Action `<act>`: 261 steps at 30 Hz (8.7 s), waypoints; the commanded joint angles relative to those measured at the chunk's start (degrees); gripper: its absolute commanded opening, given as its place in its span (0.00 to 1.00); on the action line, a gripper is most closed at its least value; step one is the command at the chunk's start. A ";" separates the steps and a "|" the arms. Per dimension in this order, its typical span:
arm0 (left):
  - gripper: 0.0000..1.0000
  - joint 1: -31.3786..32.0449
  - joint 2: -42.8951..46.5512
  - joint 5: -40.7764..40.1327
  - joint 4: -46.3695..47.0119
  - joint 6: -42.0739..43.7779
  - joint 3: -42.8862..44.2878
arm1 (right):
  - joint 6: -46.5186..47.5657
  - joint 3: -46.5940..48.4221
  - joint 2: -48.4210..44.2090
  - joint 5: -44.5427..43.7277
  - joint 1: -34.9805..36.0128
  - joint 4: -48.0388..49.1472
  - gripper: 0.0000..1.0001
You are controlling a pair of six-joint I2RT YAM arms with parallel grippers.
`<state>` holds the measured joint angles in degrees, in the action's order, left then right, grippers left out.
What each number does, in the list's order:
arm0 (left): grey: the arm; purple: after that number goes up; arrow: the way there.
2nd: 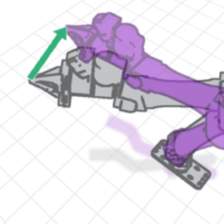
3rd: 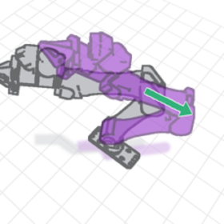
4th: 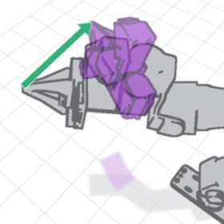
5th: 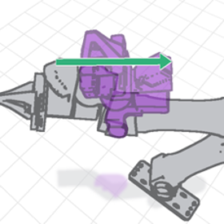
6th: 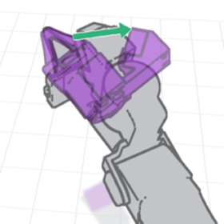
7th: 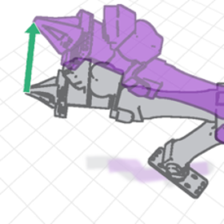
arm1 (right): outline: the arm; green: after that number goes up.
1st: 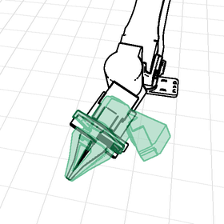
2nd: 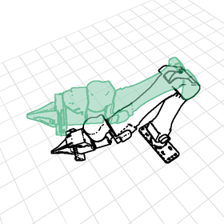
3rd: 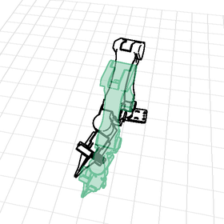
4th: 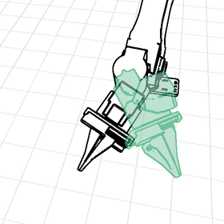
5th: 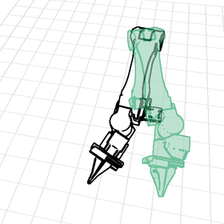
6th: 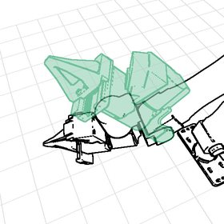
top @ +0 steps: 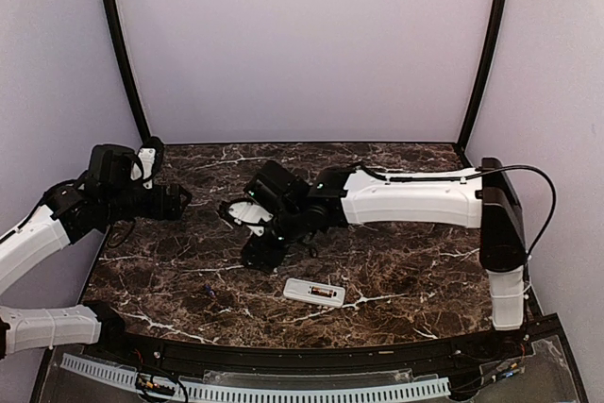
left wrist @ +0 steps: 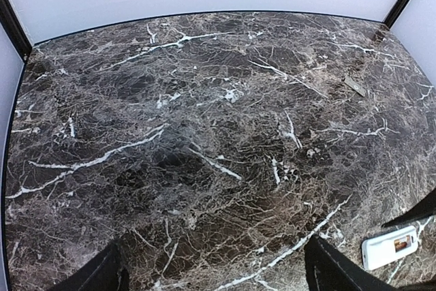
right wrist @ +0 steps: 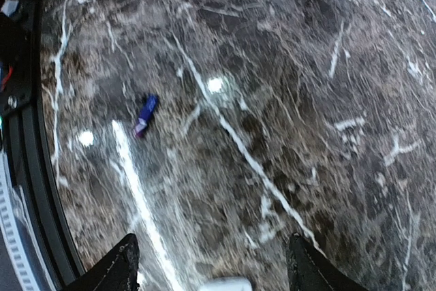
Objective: Load the batteries into the remote control
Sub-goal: Pick up the battery at the center of the board, then pass from the right arm to the left, then pass from the left arm to the right
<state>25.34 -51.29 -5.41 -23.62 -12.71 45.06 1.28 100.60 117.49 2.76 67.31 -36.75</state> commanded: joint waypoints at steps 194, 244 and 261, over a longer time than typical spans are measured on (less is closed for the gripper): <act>0.00 4.81 -50.34 -7.23 10.61 10.09 40.07 | -17.41 -54.46 -31.91 10.69 -47.71 58.38 0.99; 0.00 18.07 -33.36 33.34 56.28 6.27 13.83 | -14.69 -48.68 -47.40 30.86 -30.17 57.45 0.76; 0.00 24.58 -24.21 31.62 61.33 2.82 4.43 | -17.35 -44.95 -40.04 20.88 -13.47 66.11 0.59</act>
<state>49.58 -78.06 25.93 35.77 -8.93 51.03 -16.29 54.83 78.39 24.32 51.81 22.72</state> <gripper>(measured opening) 0.076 0.600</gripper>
